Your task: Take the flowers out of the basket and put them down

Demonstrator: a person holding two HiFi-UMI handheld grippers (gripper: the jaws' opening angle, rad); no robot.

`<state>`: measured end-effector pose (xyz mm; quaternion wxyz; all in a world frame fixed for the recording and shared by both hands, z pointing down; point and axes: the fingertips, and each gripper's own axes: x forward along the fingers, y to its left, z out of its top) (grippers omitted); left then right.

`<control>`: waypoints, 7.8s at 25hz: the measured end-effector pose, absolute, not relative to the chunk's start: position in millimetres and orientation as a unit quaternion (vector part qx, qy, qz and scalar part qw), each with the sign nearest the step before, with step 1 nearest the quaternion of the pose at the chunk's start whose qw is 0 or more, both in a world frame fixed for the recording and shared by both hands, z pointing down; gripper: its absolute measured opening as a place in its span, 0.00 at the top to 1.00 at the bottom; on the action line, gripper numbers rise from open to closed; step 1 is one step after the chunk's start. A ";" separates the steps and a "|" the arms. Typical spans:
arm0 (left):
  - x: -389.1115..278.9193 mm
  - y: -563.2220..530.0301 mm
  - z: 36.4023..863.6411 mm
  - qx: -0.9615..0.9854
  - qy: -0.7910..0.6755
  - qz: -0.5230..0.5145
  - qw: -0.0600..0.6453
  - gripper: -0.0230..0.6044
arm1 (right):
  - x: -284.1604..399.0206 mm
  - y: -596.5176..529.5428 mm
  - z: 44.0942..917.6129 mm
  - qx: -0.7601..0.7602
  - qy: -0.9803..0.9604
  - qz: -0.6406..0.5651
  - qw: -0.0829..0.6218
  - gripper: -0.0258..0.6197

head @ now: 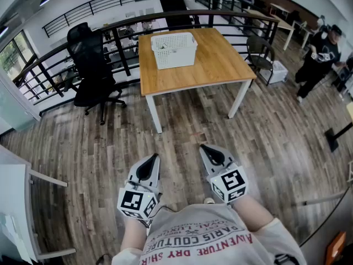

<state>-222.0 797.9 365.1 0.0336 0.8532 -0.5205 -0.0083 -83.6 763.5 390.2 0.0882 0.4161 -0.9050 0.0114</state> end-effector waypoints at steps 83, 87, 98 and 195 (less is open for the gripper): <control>-318.0 24.2 423.5 0.825 -0.544 0.010 0.150 0.95 | -169.3 -20.1 433.0 0.375 -0.914 0.082 0.133 0.91; -314.4 4.7 426.4 0.801 -0.582 -0.007 0.141 0.95 | -171.5 -48.7 442.5 0.325 -0.932 0.083 0.139 0.91; -306.8 -30.9 427.8 0.743 -0.650 -0.035 0.156 0.95 | -195.4 -97.9 455.5 0.103 -0.972 0.060 0.204 0.91; -233.9 -74.9 418.5 0.829 -0.543 0.008 0.133 0.95 | -109.6 -150.2 458.4 0.248 -0.912 0.018 0.326 0.16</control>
